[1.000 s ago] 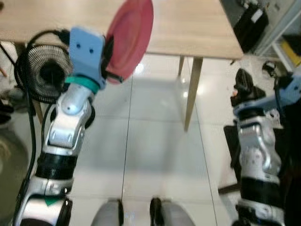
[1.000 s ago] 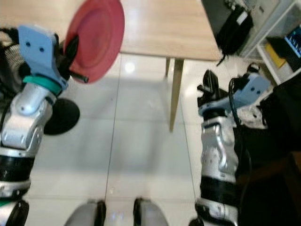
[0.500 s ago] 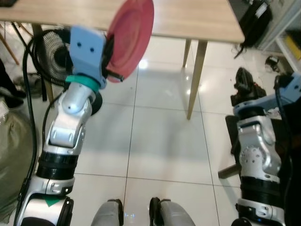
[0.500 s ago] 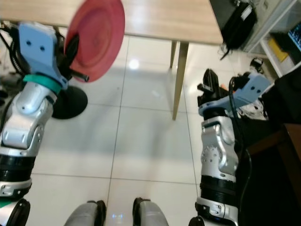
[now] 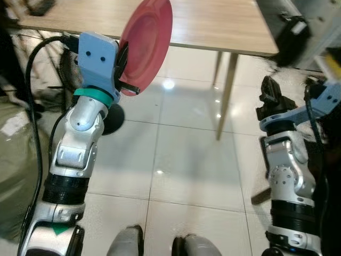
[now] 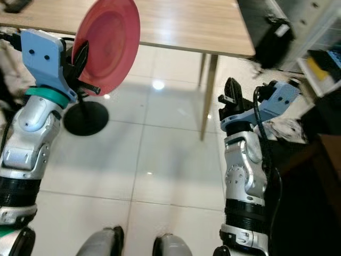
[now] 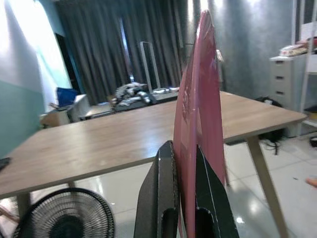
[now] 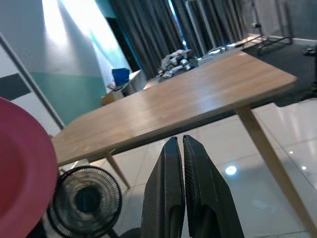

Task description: Setting the table

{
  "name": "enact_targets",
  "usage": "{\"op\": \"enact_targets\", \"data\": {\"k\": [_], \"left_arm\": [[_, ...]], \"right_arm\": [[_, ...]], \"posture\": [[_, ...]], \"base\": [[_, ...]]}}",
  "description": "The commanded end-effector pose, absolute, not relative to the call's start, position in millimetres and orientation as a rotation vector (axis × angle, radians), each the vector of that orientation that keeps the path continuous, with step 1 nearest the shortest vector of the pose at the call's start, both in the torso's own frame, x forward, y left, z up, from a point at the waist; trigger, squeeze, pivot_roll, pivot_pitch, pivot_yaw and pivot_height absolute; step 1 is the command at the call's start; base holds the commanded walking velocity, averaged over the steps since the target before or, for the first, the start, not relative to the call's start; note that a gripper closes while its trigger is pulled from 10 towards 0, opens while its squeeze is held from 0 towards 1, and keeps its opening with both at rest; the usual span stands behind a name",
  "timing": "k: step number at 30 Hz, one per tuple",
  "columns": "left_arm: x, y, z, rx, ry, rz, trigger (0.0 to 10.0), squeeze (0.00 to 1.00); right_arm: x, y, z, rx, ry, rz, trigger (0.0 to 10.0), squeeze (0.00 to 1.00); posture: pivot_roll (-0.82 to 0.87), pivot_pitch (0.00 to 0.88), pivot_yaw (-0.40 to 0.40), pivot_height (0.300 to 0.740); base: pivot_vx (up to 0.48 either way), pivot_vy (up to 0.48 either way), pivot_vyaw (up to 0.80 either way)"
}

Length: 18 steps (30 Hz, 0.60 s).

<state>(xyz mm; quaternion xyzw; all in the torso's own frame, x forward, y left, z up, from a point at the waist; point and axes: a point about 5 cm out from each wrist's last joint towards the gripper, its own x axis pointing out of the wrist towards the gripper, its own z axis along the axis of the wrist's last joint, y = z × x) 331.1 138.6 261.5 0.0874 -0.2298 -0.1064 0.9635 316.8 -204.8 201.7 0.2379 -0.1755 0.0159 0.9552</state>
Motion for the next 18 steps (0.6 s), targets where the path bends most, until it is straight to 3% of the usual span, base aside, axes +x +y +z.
{"op": "enact_targets", "data": {"k": [1, 18], "left_arm": [[332.0, 134.5, 258.6, 0.159, -0.442, -0.235, 10.0, 0.0], [333.1, 129.8, 252.6, 0.123, -0.386, -0.245, 10.0, 0.0]], "right_arm": [[316.0, -208.6, 197.8, 0.497, -0.342, 0.017, 10.0, 0.0], [315.2, -206.7, 196.6, 0.505, -0.338, 0.02, 10.0, 0.0]], "posture": [[0.05, 0.037, 0.006, 0.74], [0.06, 0.049, 0.009, 0.74]], "base": [[0.0, 0.0, -0.8], [0.0, 0.0, -0.8]]}}
